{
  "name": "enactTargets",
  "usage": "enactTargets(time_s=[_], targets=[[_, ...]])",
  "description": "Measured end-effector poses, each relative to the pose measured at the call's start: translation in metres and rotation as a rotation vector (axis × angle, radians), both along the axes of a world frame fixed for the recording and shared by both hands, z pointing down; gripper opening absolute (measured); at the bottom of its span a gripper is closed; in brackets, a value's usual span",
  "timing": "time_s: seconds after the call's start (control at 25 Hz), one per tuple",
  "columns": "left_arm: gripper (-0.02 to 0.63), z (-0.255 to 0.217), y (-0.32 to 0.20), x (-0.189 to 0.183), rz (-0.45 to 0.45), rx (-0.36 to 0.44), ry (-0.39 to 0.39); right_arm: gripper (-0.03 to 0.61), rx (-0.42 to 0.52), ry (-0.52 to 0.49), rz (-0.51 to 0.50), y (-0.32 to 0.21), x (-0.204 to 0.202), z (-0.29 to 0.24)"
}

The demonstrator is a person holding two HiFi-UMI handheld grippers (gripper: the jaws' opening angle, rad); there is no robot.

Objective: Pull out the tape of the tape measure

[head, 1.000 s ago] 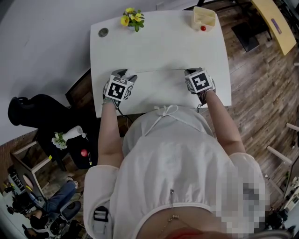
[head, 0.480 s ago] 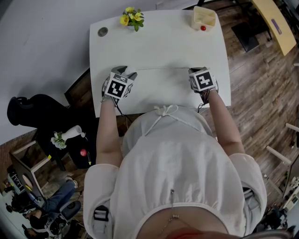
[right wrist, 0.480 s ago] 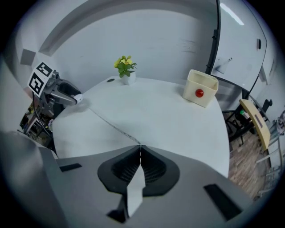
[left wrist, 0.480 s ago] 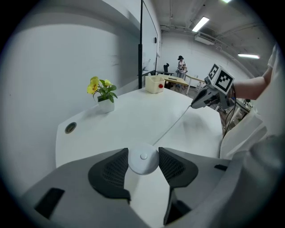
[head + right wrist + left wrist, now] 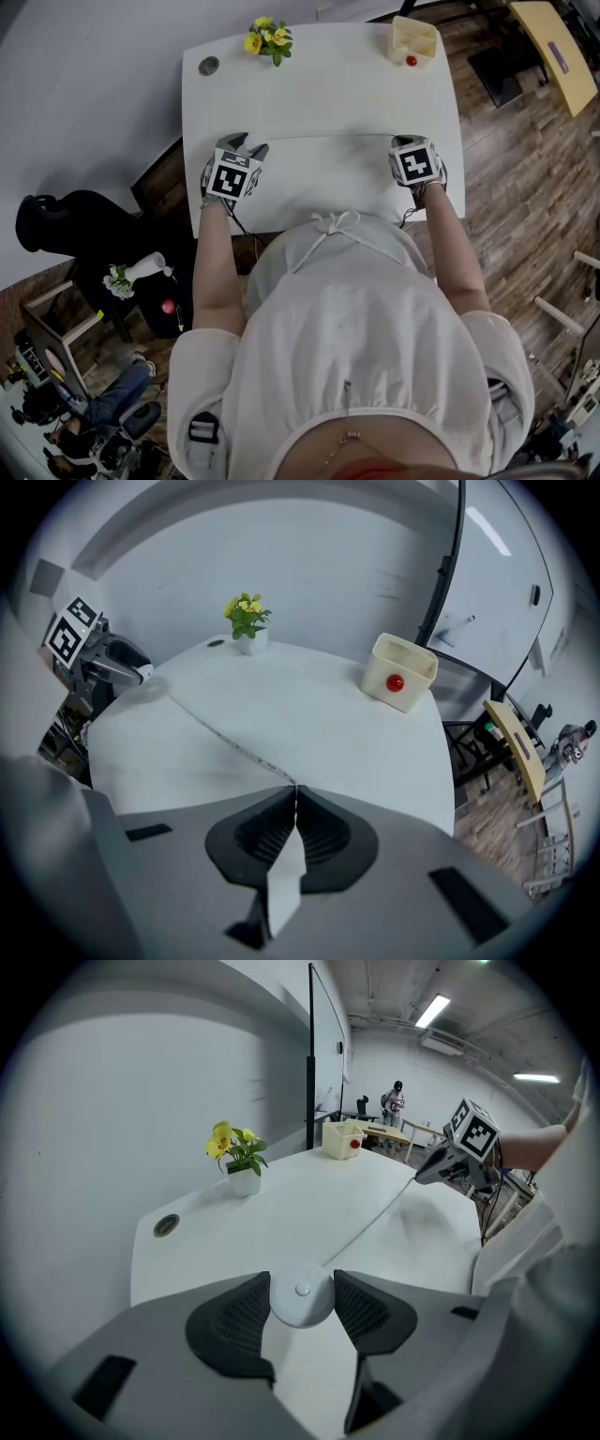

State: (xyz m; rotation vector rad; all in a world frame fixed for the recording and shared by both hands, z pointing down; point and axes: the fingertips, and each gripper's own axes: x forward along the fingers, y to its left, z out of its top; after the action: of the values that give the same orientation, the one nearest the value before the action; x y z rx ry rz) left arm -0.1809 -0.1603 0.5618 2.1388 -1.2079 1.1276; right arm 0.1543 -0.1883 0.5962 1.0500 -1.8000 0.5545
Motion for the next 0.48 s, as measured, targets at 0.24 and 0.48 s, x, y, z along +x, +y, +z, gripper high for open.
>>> enactTargets(time_s=[0.24, 0.48], targets=[[0.229, 0.007, -0.002, -0.017, -0.044, -0.008, -0.027, 0.011, 0.03, 0.029, 0.041, -0.014, 0.015, -0.002], [0.229, 0.004, -0.006, -0.031, -0.104, 0.005, 0.009, 0.011, -0.01, 0.002, 0.091, -0.015, 0.028, 0.007]])
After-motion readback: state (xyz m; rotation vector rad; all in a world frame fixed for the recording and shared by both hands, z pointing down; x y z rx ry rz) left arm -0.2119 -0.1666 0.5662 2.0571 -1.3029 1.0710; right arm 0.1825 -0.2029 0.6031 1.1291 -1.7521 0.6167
